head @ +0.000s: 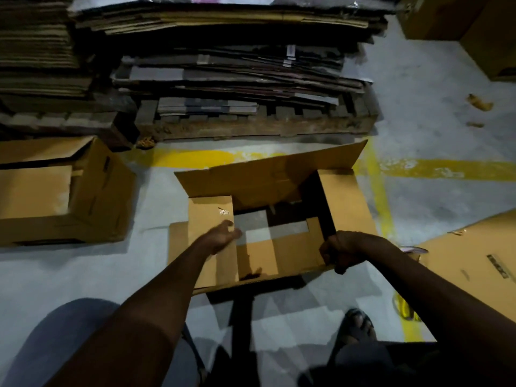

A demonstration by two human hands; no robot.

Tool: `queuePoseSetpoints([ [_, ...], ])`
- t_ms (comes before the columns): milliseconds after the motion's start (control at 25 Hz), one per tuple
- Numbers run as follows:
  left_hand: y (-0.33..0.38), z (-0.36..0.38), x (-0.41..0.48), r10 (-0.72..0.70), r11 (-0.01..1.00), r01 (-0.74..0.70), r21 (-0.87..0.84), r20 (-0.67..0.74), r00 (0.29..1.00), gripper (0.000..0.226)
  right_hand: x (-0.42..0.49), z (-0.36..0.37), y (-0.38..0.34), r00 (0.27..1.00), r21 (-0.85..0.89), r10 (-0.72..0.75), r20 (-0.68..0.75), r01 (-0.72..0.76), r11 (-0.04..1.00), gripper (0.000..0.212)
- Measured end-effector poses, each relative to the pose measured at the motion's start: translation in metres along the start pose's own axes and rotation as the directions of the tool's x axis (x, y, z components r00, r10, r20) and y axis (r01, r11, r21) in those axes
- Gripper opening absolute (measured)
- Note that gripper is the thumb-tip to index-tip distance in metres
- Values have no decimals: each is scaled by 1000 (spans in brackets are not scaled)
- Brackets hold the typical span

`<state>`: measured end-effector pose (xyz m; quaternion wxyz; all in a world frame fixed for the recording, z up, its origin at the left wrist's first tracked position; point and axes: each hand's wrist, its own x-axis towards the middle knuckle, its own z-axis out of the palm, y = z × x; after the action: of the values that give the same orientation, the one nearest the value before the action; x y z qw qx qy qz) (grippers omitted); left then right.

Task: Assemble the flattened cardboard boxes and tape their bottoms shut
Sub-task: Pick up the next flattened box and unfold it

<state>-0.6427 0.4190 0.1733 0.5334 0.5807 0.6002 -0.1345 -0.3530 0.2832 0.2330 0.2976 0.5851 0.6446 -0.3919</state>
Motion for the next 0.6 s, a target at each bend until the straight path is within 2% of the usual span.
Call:
queuePoseSetpoints([
  [40, -8, 10, 3, 32, 988, -37, 150, 37, 999, 59, 1, -3, 3, 998, 15, 14, -53, -14, 1000, 32],
  [80, -14, 17, 4, 81, 948, -72, 310, -16, 997, 55, 1, -5, 8, 990, 46, 31, -135, -25, 999, 29],
  [120, -15, 18, 6, 163, 907, -80, 414, -169, 972, 50, 3, -7, 13, 970, 79, 60, -237, -43, 996, 22],
  [160, -10, 15, 8, 271, 880, -80, 469, -357, 894, 47, 6, -6, 16, 923, 71, 103, -370, -83, 994, 12],
  [200, 0, 8, 6, 370, 855, -76, 514, -501, 782, 46, 10, -4, 21, 832, 32, 149, -534, -156, 987, 16],
  [240, 14, -3, 3, 469, 816, -72, 574, -583, 663, 48, 15, -1, 25, 718, -15, 190, -670, -269, 963, 33],
  [280, 29, -16, 2, 540, 777, -68, 626, -607, 583, 53, 19, 2, 28, 632, -16, 217, -744, -341, 940, 42],
  [320, 43, -26, 3, 587, 742, -68, 667, -596, 548, 60, 23, 3, 29, 561, 11, 225, -797, -359, 933, 42],
  [360, 55, -35, 6, 617, 704, -65, 708, -563, 551, 67, 26, 3, 30, 562, 29, 224, -796, -334, 942, 36],
  [440, 73, -44, 17, 628, 646, -63, 760, -484, 609, 78, 32, 3, 30, 686, 109, 257, -681, -252, 962, 24],
  [520, 88, -48, 29, 606, 615, -40, 787, -440, 663, 78, 41, 11, 32, 834, 143, 239, -498, -192, 971, 36],
  [600, 102, -48, 30, 588, 617, -14, 787, -450, 672, 63, 45, 21, 36, 909, 161, 198, -367, -148, 976, 55],
])
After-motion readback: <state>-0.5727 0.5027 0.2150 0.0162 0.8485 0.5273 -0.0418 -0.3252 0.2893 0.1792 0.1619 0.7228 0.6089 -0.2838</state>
